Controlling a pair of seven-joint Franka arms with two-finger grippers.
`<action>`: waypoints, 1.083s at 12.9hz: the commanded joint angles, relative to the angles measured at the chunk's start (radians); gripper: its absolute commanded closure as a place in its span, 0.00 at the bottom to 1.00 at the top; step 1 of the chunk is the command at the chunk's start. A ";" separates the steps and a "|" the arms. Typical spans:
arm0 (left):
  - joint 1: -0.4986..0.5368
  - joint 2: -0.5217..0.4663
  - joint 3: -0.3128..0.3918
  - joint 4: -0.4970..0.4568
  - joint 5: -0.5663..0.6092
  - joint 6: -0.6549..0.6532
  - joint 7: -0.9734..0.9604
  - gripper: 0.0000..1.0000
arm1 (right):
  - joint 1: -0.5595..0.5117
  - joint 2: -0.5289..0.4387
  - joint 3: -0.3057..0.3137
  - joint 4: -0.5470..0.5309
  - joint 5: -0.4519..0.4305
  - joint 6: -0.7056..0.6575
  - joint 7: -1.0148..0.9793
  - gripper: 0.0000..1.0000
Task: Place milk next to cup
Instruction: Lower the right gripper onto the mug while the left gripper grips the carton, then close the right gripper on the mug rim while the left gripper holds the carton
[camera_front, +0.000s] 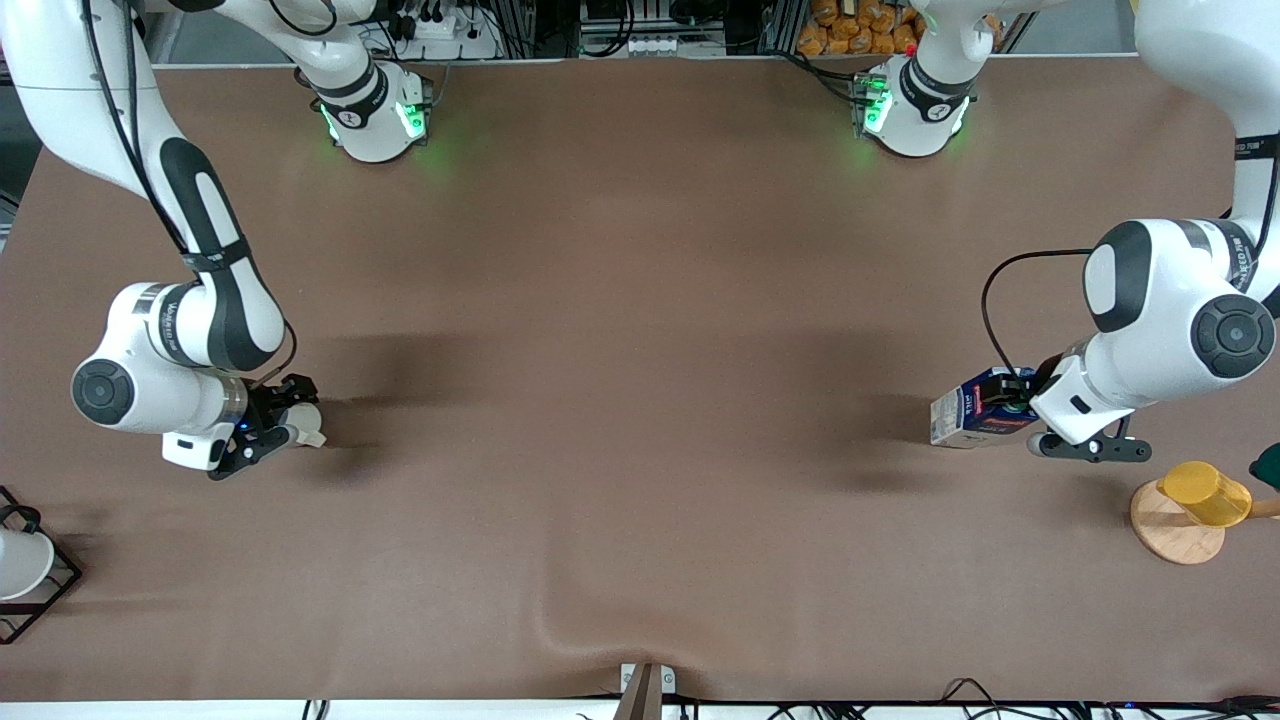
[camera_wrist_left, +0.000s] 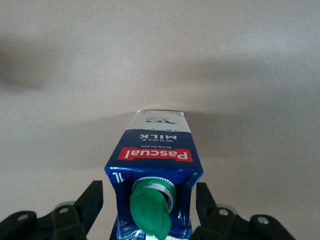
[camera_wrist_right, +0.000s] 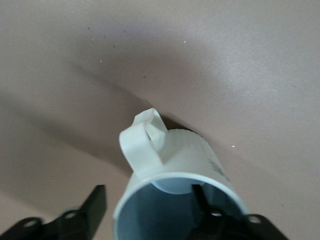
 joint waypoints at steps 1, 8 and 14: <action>0.004 0.003 -0.005 -0.003 0.017 0.013 0.013 0.28 | -0.013 0.006 0.013 -0.013 0.044 -0.002 -0.024 1.00; -0.008 -0.006 -0.013 0.028 0.017 -0.001 -0.003 0.56 | -0.009 -0.005 0.013 -0.001 0.055 -0.005 -0.019 1.00; -0.007 -0.049 -0.047 0.063 0.015 -0.053 -0.006 0.56 | 0.043 -0.021 0.013 0.045 0.074 -0.009 0.095 1.00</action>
